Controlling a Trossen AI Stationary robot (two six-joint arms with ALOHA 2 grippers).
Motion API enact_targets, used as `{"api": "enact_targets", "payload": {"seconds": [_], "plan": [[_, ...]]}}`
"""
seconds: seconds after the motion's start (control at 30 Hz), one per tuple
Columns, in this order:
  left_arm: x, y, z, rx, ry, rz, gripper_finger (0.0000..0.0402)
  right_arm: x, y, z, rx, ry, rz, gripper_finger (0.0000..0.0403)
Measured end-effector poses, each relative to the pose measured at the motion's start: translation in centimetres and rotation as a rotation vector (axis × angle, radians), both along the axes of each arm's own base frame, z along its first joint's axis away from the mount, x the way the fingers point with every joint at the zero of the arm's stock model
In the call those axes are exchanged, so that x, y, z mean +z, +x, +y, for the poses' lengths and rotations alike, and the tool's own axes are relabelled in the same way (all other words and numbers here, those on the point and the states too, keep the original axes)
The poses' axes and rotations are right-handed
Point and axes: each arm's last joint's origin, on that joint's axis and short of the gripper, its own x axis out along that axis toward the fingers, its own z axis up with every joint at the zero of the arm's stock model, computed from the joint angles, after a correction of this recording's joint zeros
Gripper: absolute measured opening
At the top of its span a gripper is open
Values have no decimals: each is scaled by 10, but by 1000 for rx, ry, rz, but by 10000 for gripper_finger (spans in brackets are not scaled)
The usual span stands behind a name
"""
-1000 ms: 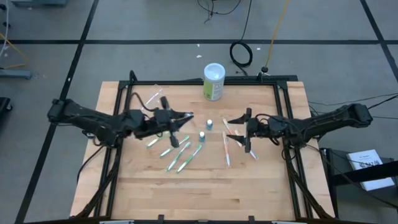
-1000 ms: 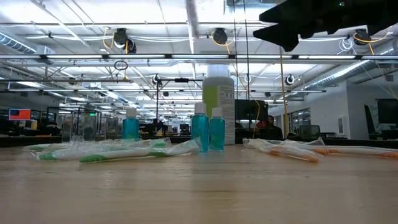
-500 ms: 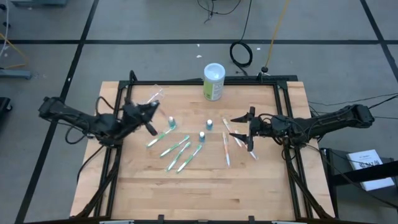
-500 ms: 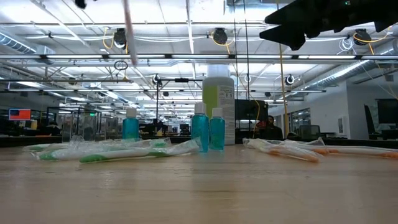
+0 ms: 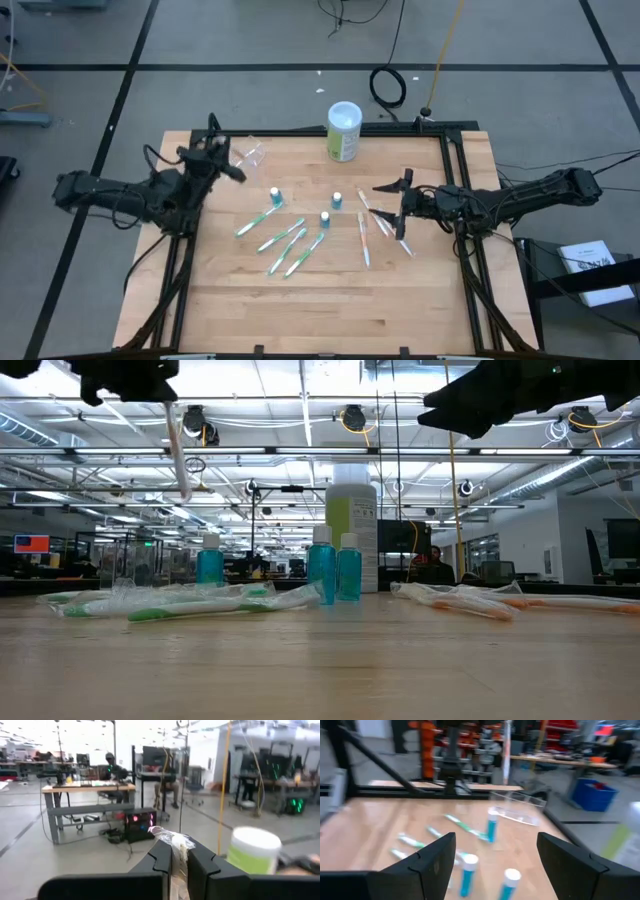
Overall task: Pick & Place toothbrushing station
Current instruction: Put the orange toothbrush into the left section of the transparent organizer
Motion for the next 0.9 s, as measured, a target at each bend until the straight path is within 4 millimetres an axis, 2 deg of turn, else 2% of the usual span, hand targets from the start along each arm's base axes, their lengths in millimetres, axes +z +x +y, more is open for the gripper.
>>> {"api": "enact_targets", "payload": {"seconds": [0.17,0.47,0.6,0.73,0.9], "plan": [[-5,3,35,30,7,-30,26,1,0,-3,-53,-52,3,274],[-24,2,98,133,-84,-10,26,1,0,-12,-90,-74,12,274],[-26,1,123,94,-169,-13,26,1,0,-15,-104,-79,12,274],[-30,4,144,132,-229,46,26,1,0,-18,-119,-84,14,270],[-29,9,162,162,-255,89,26,0,0,-20,-123,-83,28,272]]}}
